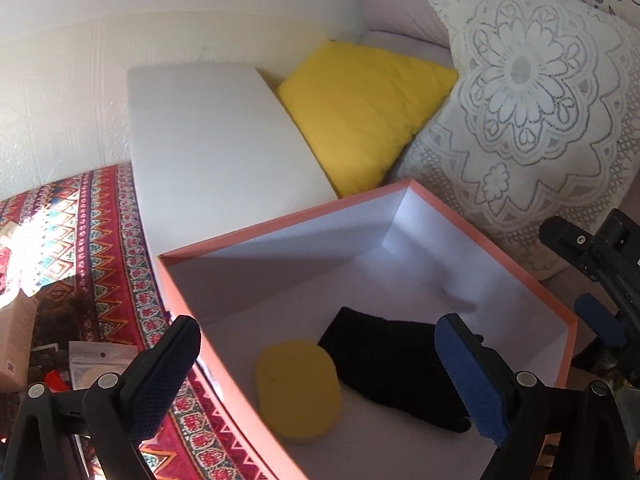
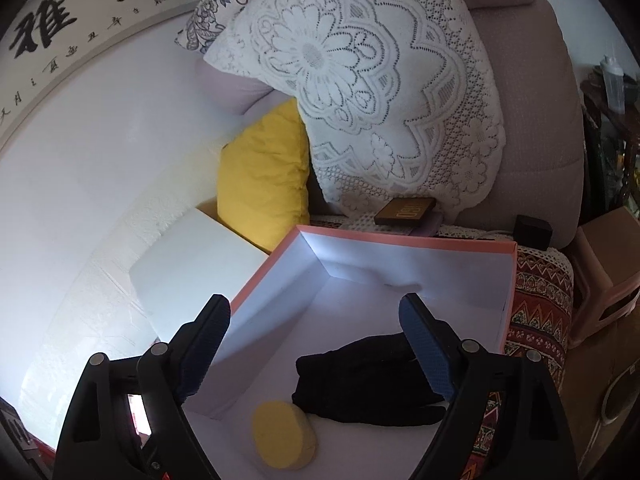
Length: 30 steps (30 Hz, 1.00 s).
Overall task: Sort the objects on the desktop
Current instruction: 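Carry the glove into the pink box and open the right tool while the left releases the sponge there, then grasp the white pill bottle with the left tool while the right tool grasps the dark glass bottle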
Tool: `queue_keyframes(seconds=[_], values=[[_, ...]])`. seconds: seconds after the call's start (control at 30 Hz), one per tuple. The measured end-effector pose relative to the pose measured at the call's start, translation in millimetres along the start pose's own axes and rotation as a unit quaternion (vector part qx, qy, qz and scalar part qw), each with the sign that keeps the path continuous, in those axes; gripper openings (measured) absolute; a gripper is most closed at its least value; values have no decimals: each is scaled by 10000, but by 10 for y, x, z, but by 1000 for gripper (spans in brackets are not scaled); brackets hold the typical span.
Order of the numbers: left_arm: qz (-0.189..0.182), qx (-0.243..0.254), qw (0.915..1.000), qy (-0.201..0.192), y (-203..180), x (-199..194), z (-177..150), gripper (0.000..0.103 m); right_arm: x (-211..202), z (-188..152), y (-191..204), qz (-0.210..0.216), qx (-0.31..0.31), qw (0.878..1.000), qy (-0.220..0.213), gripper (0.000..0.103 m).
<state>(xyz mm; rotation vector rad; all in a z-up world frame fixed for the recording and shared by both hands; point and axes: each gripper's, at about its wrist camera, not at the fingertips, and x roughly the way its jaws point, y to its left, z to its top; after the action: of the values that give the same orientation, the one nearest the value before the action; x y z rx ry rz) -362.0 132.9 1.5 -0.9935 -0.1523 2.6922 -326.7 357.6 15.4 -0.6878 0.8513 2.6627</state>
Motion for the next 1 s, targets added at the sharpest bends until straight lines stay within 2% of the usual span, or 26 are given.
queue_keyframes(seconds=[0.37,0.53,0.7,0.83,0.93,1.0], values=[[772,-166,9962,-355,699,-898,-187,99,-359,-356,715,436,-707,9965,-59,91],[1316,-246,9901,-428,1116,-1322,-445,100,-527,-707,1128,680,-1239,9900,31,91],[1825,-249,9823,-331,1515,-1674,-843,100,-720,-1191,1546,969,-1938,9760,208,91],[2319,-328,9720,-198,1872,-1946,-1273,100,-903,-1682,1820,1326,-2601,9556,402,92],[2641,-508,9631,-108,2156,-2160,-1649,100,-1056,-2187,2000,1783,-3278,9251,697,92],[2840,-702,9562,-30,2335,-2281,-1944,101,-1159,-2585,2074,2194,-3744,8950,1028,92]])
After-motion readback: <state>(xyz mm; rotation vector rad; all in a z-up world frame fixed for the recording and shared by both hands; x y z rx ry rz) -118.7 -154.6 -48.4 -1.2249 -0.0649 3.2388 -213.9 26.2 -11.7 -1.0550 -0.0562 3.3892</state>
